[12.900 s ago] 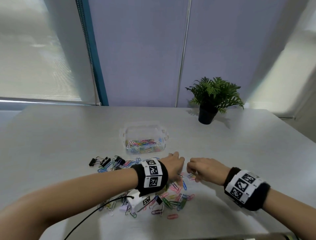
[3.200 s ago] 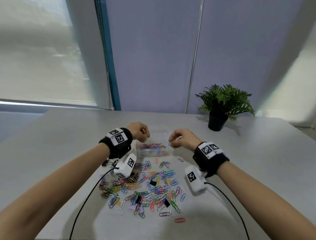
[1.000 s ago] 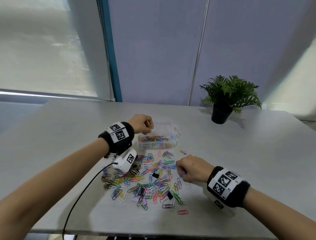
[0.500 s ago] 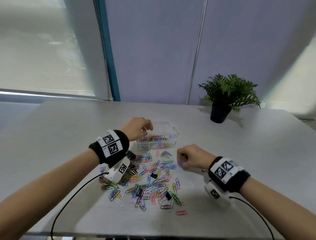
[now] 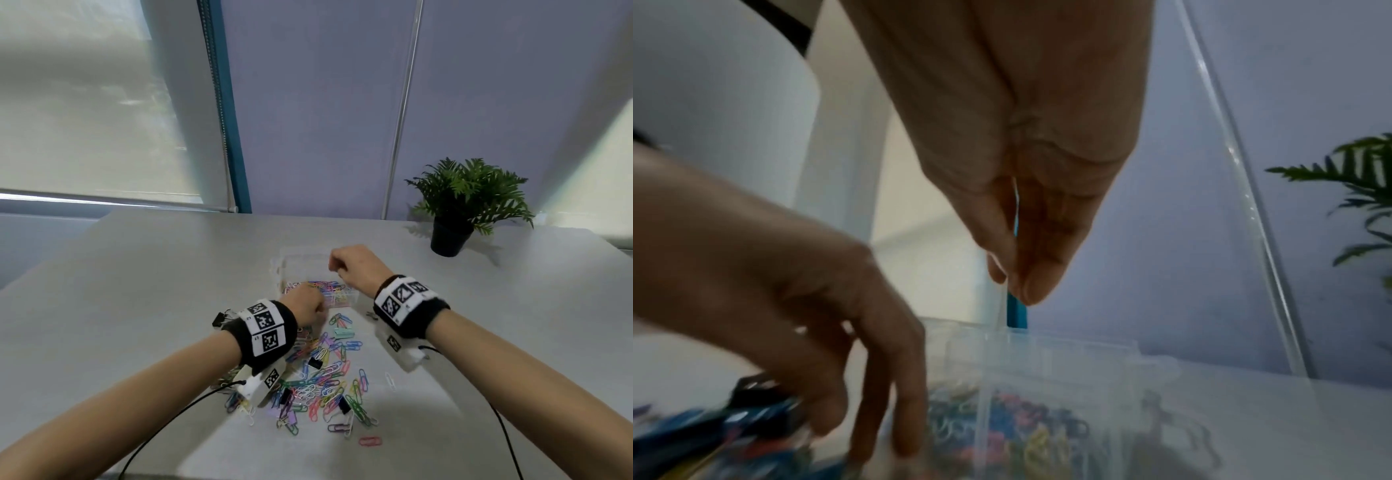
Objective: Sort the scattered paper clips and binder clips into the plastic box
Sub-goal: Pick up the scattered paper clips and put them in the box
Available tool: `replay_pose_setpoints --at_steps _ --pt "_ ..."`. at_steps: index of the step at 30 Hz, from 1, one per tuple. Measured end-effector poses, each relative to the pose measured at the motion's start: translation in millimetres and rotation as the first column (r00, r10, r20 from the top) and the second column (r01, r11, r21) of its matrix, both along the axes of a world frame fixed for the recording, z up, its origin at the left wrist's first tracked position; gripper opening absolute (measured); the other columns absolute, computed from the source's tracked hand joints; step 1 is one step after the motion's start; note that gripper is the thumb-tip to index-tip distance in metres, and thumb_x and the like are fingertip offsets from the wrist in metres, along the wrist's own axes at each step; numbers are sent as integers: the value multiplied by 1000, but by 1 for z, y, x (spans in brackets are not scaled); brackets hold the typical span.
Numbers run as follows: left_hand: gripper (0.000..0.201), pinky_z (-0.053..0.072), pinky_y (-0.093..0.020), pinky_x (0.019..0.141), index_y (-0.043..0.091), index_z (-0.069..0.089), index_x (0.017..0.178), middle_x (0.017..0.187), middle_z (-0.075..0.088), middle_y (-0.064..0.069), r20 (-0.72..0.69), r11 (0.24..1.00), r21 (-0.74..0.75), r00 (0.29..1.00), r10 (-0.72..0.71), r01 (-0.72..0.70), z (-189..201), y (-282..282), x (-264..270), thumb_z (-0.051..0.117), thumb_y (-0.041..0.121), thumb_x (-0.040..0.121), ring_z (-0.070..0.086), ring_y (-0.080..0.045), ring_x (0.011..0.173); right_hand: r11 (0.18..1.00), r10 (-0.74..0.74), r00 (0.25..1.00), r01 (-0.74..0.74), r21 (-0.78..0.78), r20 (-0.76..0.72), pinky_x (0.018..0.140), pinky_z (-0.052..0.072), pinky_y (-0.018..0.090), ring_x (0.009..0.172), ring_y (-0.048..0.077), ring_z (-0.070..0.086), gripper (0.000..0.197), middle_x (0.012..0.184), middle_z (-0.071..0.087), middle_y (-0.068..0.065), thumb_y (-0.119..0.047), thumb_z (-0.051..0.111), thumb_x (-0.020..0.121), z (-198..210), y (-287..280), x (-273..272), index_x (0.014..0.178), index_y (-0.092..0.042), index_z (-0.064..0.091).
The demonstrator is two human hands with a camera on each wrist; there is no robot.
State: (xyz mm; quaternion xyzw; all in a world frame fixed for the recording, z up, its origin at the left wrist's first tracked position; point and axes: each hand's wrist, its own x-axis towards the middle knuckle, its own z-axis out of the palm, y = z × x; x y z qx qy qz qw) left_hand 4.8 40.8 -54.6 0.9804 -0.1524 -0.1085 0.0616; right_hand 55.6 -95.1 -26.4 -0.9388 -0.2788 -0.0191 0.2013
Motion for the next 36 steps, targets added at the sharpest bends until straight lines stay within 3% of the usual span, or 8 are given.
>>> replay_pose_setpoints --at_steps 4,6,14,17,20,27,33,36 --pt "23 48 -38 92 1 64 105 112 65 -18 6 999 9 999 45 -45 -11 -3 2 50 10 90 60 -31 107 965 27 994 -54 -257 -108 88 47 38 94 31 62 15 98 68 17 -2 52 83 -21 -6 -17 91 -2 65" --pt "25 47 -38 89 -1 63 105 111 62 -20 28 1000 -2 999 21 -21 -13 -11 -1 50 13 90 59 -32 105 946 -3 990 -42 -322 -138 82 49 38 95 33 62 14 100 65 18 -7 55 84 -33 -8 -21 95 -2 62" --pt "38 39 -36 95 -1 45 124 125 49 -21 1 999 -48 1000 8 -8 -17 -27 -7 51 14 90 49 -34 116 964 -78 972 17 -266 -222 78 44 36 101 31 57 20 110 59 13 -13 62 82 -40 -17 -32 95 -16 47" --pt "35 42 -37 95 -1 47 121 124 49 -20 -30 998 -61 999 18 -20 -17 -25 -6 52 16 90 52 -33 113 975 -84 978 40 -220 -192 75 42 38 97 30 56 26 107 57 12 -31 62 83 -37 -21 -42 93 -18 41" --pt "27 43 -37 94 -1 53 114 121 55 -20 -32 997 -79 999 4 -7 -17 -22 -3 51 10 89 54 -33 112 955 -73 975 7 -298 -211 70 37 33 94 28 54 39 106 55 11 -41 65 81 -44 -23 -53 90 -19 34" --pt "28 44 -34 92 2 53 118 121 58 -16 -34 988 -154 999 9 -14 -8 -13 -6 47 7 91 56 -30 109 993 -84 956 59 -98 -282 66 36 29 81 20 47 26 86 49 0 -18 65 74 -38 -46 -53 89 -18 45" --pt "35 51 -35 88 10 52 122 111 53 -7 -109 974 -228 994 -30 5 -15 -17 -2 51 1 88 62 -26 104 961 -177 958 119 -249 -226 69 38 31 87 20 49 25 92 50 -2 -16 59 75 -36 -78 -51 92 -25 42" --pt "37 54 -37 85 9 49 124 117 46 -11 -145 965 -264 989 -43 4 -15 -26 -1 56 5 88 62 -28 102 986 -122 932 74 -149 -343 63 40 22 83 16 51 26 90 53 -3 -19 63 74 -35 -77 -55 97 -23 52"
